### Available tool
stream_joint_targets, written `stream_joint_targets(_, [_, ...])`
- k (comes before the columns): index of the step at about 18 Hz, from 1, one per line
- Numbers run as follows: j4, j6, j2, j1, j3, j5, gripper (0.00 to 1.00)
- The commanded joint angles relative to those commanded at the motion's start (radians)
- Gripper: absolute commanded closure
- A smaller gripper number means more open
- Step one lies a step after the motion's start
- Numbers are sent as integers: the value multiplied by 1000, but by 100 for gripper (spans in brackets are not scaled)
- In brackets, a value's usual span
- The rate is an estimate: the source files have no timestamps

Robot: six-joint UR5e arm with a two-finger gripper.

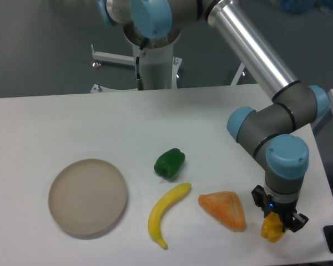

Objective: Place the yellow pepper on the plate
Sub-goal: 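Close the gripper on the small yellow pepper and lift it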

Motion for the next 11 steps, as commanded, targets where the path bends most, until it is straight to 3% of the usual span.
stream_joint_targets(5, [-11, -8, 17, -8, -15, 6, 62])
stream_joint_targets(11, [-52, -18, 75, -28, -64, 6, 62])
